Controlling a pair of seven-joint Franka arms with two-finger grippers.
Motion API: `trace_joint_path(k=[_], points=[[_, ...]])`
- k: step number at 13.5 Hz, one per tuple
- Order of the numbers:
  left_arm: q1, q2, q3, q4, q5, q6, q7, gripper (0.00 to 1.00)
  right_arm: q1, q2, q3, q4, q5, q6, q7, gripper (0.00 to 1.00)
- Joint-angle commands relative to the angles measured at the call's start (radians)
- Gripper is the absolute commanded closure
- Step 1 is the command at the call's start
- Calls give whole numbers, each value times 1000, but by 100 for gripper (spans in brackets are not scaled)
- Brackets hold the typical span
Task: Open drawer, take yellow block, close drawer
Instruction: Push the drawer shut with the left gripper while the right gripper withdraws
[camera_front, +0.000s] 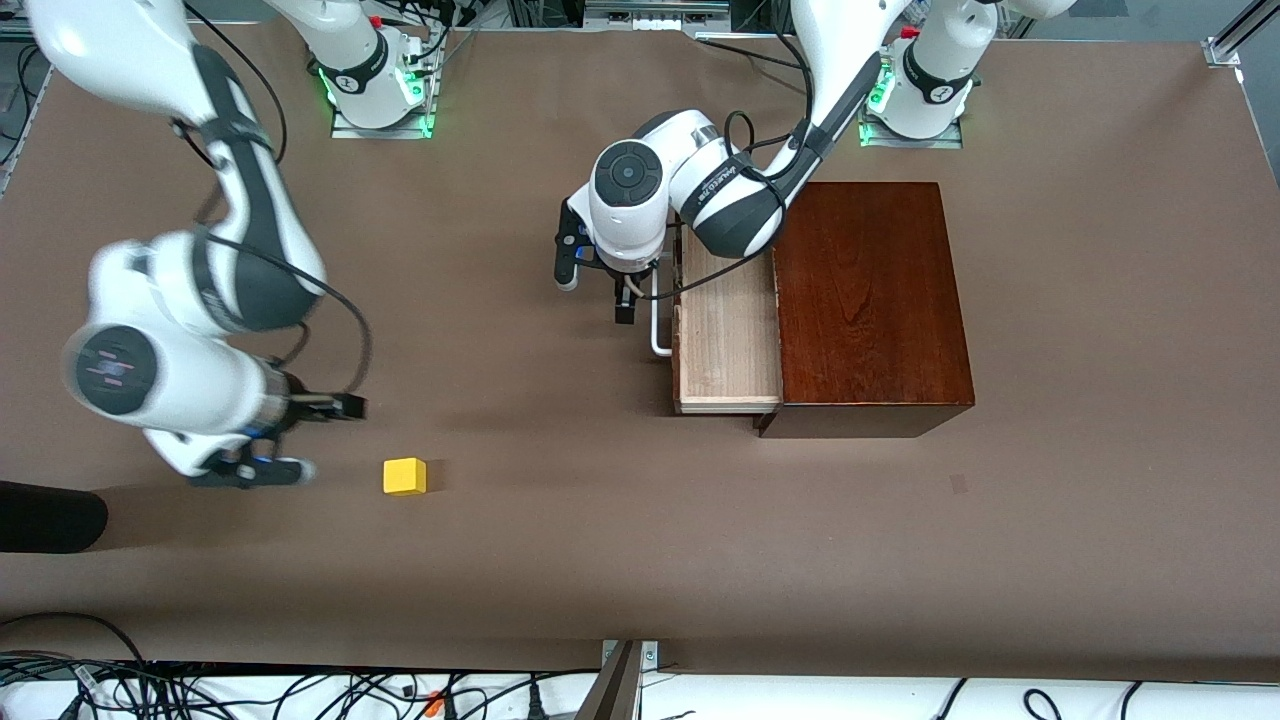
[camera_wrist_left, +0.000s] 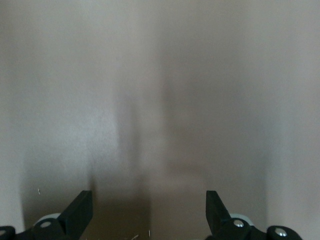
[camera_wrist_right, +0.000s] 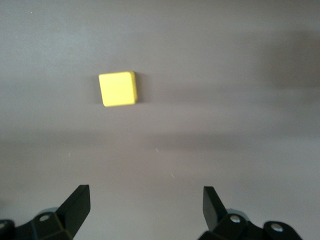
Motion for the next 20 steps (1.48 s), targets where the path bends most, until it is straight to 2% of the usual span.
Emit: trace_joint_path(k=[1,6,9,12,14,16,20], points=[[3,-7,5,-1,37,-64,22,0,-11,-157,-39,-105,25,-52,-47,0],[26,-22,14,4,81,-182,17,0,-11,-465,-130,-378,29,-35,-79,0],[57,-23,18,5,114,-224,22,0,-11,-570,-182,-442,29,-49,-134,0],[72,-23,18,5,132,-255,21,0,-10,-615,-217,-432,29,-123,-191,0],[90,-23,18,7,172,-281,21,0,-10,-621,-207,-412,28,-150,-174,0],[115,-30,18,5,178,-305,22,0,-11,-603,-181,-389,22,-158,-174,0],[143,-37,18,5,195,-325,22,0,-17,-570,-167,-352,28,-160,-119,0]])
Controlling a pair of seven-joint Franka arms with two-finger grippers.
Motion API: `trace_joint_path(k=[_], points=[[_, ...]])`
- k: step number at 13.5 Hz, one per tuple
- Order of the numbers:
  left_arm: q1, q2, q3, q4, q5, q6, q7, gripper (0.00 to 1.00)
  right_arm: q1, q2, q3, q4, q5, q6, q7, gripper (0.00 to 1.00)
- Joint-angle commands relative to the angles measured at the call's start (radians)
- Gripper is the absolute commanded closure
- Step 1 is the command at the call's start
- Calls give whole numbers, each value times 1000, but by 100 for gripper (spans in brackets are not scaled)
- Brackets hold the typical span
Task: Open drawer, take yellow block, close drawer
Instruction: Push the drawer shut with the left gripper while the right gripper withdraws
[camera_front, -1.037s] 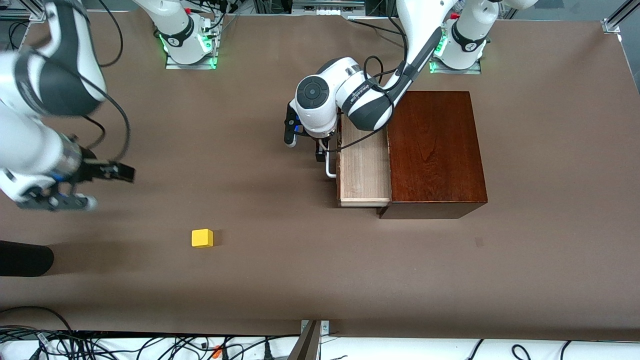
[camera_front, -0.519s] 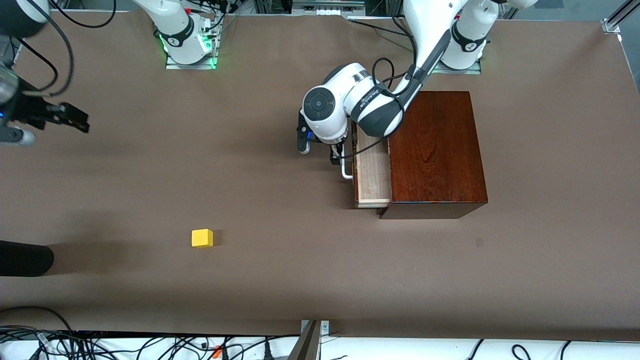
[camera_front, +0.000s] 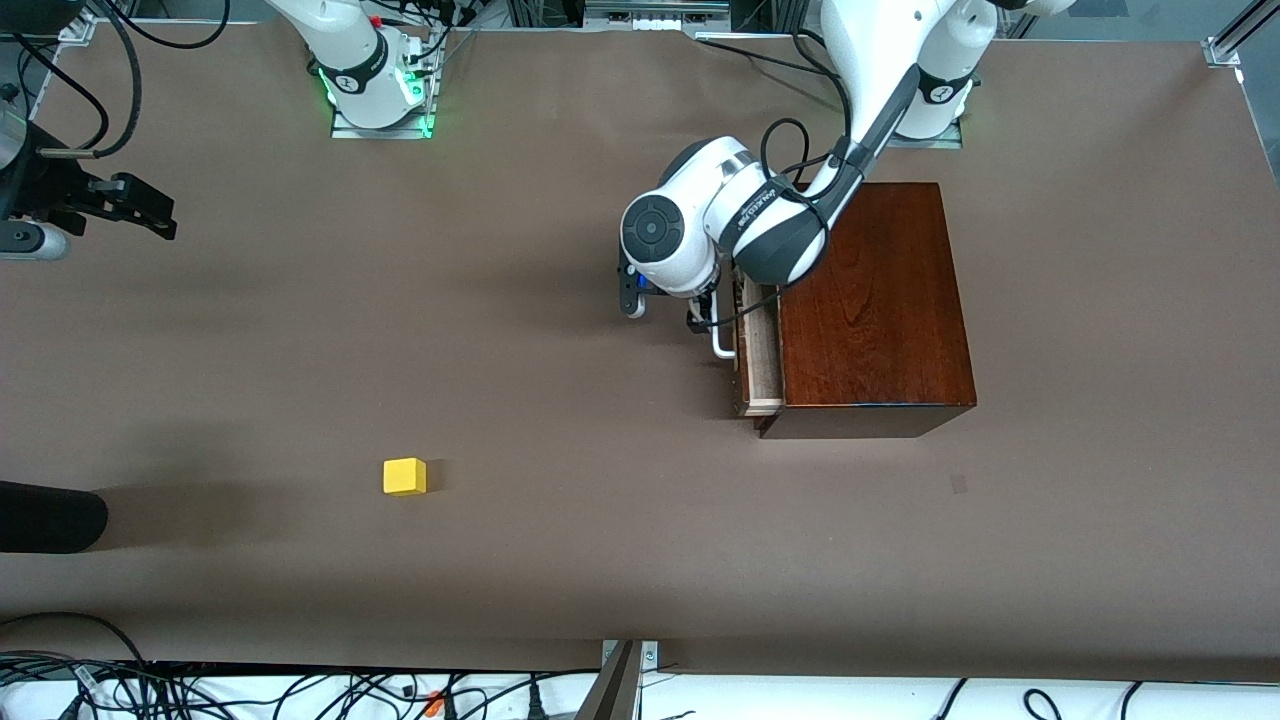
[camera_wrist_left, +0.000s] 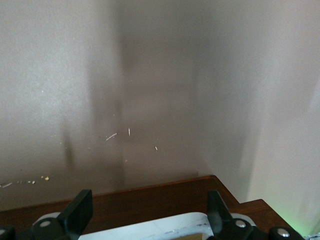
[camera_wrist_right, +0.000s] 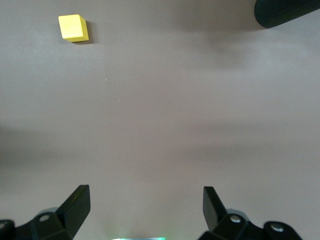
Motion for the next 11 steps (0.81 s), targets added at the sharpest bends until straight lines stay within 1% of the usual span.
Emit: trace_joint_path(k=[1,4,10,11], points=[[51,-29,22,-6,124,-9,29,0,-12,27,9,39,13,-20,52,0],[59,-29,22,-9,165,-29,30,0,-10,46,7,69,12,-20,52,0],[74,-31,9,-2,162,-29,30,0,-17,53,0,71,44,-7,50,0],[69,-47,6,-1,148,-29,18,0,-15,53,0,71,42,-7,50,0]])
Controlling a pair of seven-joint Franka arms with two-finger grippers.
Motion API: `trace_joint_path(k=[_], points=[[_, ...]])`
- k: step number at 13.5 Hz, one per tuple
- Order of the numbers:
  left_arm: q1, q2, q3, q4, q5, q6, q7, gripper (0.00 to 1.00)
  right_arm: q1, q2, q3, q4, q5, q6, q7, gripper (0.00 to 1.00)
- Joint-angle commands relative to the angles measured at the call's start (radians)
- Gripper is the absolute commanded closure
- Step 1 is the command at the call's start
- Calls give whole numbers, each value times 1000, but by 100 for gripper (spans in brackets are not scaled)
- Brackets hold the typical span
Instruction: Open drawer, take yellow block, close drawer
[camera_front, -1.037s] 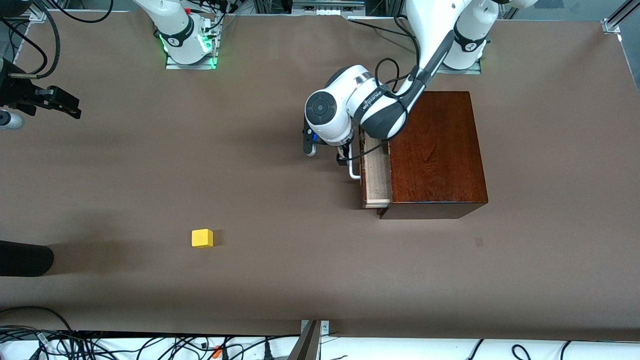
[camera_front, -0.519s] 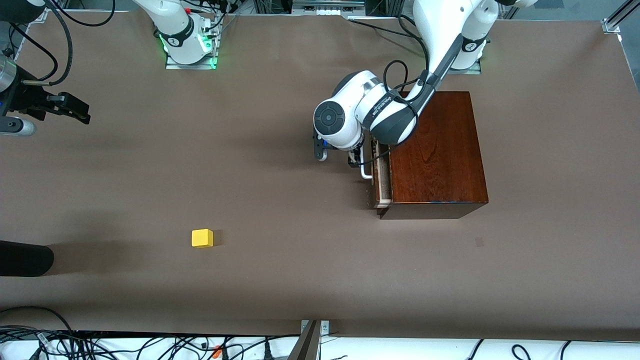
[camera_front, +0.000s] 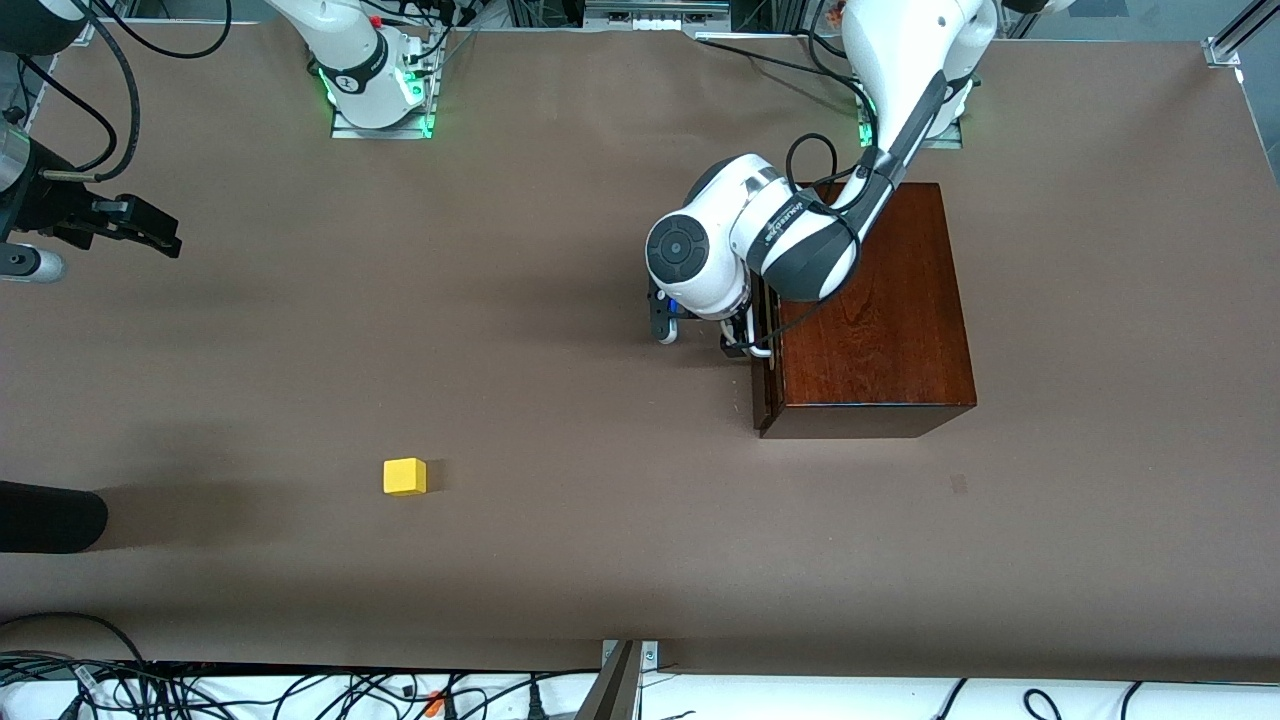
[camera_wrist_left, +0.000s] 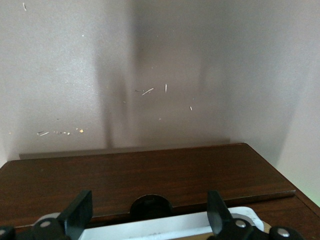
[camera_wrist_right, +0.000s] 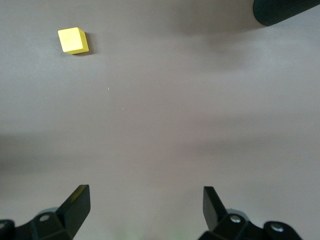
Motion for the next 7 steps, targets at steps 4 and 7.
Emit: trace_joint_path(k=[4,7], points=[[21,-112,-13,10,-154,-33,-24,0,-11,9,3,35,21,-9,-3,0],[23,-196,-5,12,-212,-123,-193,0,-11,8,3,35,23,-9,-2,0]])
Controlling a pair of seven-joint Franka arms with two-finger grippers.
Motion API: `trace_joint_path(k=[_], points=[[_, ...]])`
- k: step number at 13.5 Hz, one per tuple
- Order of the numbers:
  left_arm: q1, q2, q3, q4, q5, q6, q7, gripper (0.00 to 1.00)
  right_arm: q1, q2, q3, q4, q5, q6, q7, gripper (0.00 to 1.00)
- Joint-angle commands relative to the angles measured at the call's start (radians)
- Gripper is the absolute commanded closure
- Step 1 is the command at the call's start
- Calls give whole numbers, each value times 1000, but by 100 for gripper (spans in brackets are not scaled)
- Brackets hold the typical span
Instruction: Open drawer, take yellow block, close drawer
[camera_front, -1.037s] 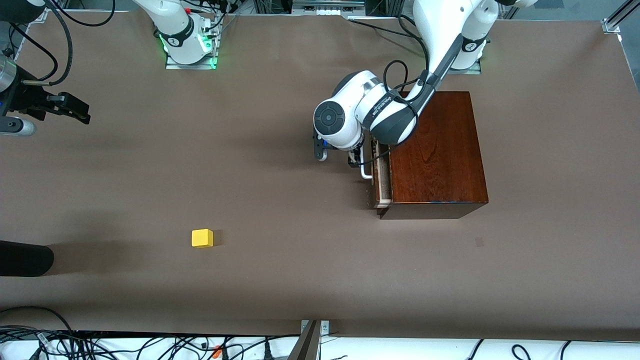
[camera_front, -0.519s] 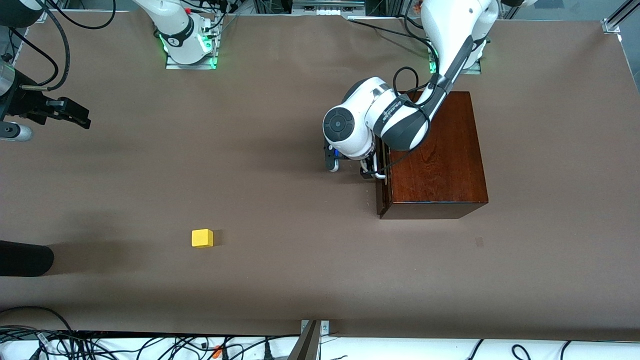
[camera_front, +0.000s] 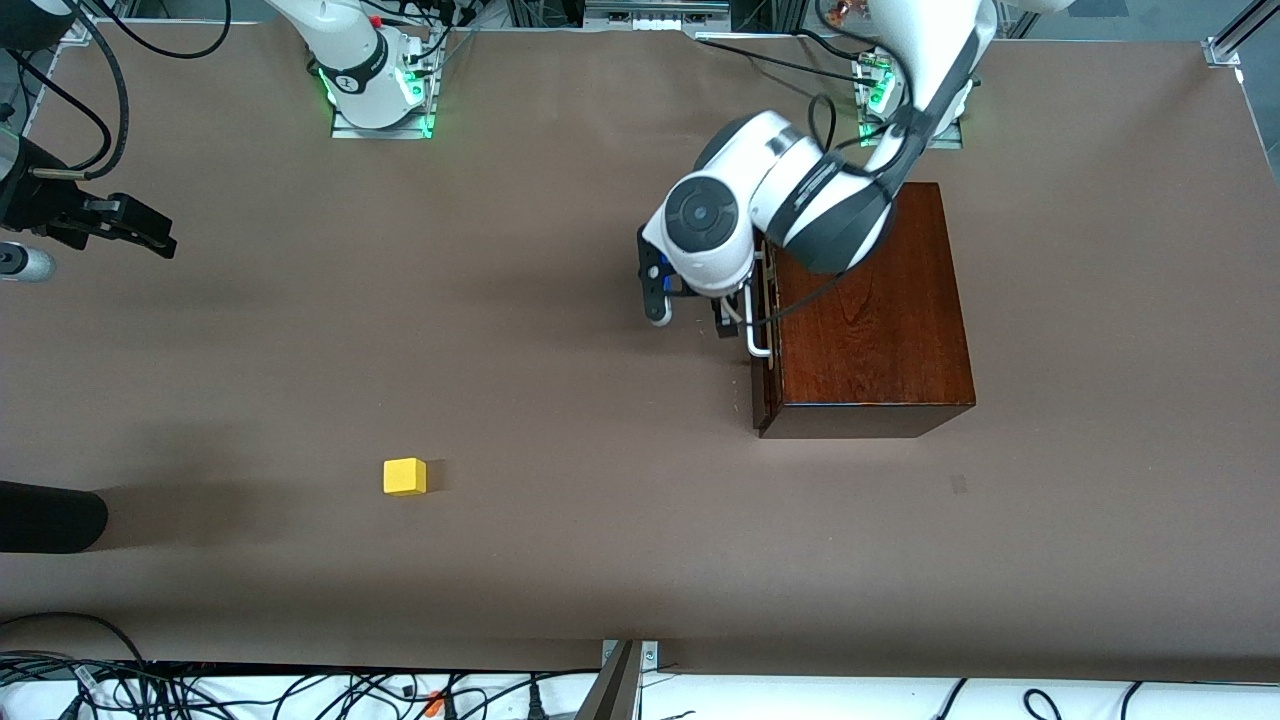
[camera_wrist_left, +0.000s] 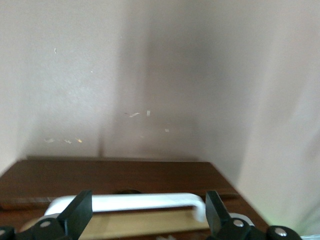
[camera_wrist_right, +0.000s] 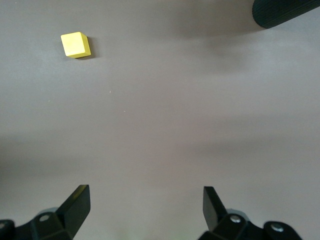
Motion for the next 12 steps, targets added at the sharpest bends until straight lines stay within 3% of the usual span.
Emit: trace_joint_path(k=[1,5,9,11,12], points=[[9,-97,3,-11,-21,-87,-164,0,-9,9,2,23,21,-8,0,0],[115,-229,18,-10,-17,-140,-376,0,-10,3,2,22,73,-20,6,0],[232,-285,37,30,-17,-161,-486,0,-10,3,2,22,79,-17,3,0],[282,-334,98,3,-29,-114,-492,0,-10,4,1,22,79,-12,6,0],[290,-363,133,-36,-26,-29,-501,0,-10,4,1,22,79,-11,6,0]])
